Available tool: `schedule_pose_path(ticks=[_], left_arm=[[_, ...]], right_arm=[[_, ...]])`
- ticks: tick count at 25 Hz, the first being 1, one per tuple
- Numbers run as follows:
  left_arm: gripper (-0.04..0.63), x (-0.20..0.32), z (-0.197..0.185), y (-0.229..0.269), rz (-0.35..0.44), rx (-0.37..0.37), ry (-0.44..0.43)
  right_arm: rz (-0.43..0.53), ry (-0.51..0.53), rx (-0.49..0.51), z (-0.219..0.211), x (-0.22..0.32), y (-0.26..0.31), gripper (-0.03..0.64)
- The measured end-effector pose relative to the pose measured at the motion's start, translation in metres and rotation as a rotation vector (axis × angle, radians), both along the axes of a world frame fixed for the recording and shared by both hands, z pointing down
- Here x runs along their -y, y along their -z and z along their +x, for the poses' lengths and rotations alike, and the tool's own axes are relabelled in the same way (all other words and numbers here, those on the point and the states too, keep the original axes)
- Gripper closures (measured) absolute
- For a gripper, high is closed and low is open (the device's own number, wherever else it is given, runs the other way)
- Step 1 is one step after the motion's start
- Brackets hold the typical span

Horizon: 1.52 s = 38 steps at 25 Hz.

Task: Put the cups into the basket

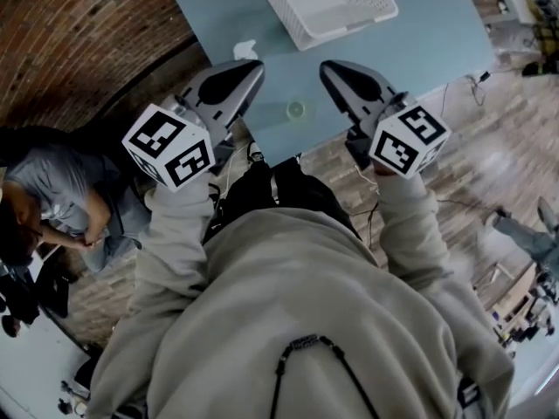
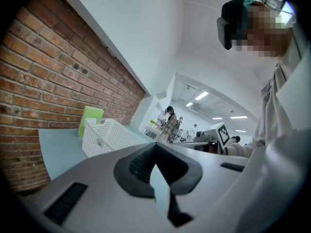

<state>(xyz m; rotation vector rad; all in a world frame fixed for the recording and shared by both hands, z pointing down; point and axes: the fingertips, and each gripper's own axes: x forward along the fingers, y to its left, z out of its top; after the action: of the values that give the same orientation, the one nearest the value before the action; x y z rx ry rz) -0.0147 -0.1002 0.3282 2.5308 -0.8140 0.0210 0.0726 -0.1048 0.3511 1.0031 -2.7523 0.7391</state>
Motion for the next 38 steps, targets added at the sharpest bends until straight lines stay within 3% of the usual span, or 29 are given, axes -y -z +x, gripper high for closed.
schedule_pose_path(ticks=[9, 16, 26, 35, 38], left_arm=[[0.597, -0.016, 0.007, -0.051, -0.102, -0.048, 0.008], [0.597, -0.029, 0.011, -0.094, -0.180, -0.043, 0.008], [0.597, -0.034, 0.022, -0.111, -0.202, 0.001, -0.012], [0.597, -0.039, 0.010, -0.133, -0.254, -0.021, -0.006], [0.597, -0.041, 0.009, -0.139, -0.253, -0.036, -0.007]], right_arm=[[-0.090, -0.007, -0.056, -0.006, -0.014, -0.053, 0.604], [-0.147, -0.029, -0.093, -0.002, -0.028, -0.091, 0.604], [-0.186, -0.029, -0.143, 0.003, -0.030, -0.117, 0.601], [-0.268, 0.032, -0.294, -0.010, -0.042, -0.169, 0.358], [-0.298, 0.040, -0.308, -0.013, -0.043, -0.187, 0.310]])
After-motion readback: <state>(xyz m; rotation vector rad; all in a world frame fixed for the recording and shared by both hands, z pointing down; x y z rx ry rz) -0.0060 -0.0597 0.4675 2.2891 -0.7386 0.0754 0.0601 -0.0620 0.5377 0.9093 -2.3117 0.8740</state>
